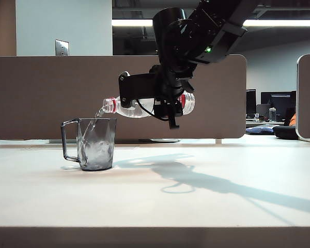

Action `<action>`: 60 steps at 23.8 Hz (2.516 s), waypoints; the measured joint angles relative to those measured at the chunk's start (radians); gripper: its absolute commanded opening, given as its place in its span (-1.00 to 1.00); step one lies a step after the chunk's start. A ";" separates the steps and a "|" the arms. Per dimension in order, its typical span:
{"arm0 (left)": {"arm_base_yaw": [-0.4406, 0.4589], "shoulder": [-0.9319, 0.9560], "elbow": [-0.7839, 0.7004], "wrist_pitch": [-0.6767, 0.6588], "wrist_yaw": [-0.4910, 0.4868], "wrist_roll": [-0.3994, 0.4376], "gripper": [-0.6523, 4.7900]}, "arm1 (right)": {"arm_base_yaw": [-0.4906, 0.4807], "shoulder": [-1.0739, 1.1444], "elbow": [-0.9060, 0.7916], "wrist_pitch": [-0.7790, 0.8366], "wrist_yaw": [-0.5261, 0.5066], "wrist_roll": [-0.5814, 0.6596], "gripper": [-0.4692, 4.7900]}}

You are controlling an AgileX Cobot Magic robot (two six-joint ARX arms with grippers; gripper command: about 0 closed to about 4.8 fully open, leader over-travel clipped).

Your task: Pick up the mineral water bottle on the table and pour water into the mug until it's half full.

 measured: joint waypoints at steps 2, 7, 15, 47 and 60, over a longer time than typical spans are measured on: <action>0.000 -0.006 0.000 -0.002 0.000 0.000 -0.77 | 0.000 0.000 0.000 0.000 0.000 0.003 0.10; 0.000 -0.007 0.000 -0.012 0.000 0.000 -0.77 | -0.004 0.000 0.000 0.003 0.000 0.026 0.10; 0.000 -0.007 0.000 -0.013 0.000 0.002 -0.77 | -0.010 -0.002 0.001 -0.001 0.004 0.055 0.10; 0.000 -0.007 0.000 -0.013 0.000 0.003 -0.77 | -0.016 -0.023 0.001 0.014 0.000 0.010 0.10; -0.011 -0.006 0.000 -0.016 0.000 0.003 -0.77 | -0.010 -0.024 0.001 0.025 0.000 -0.003 0.08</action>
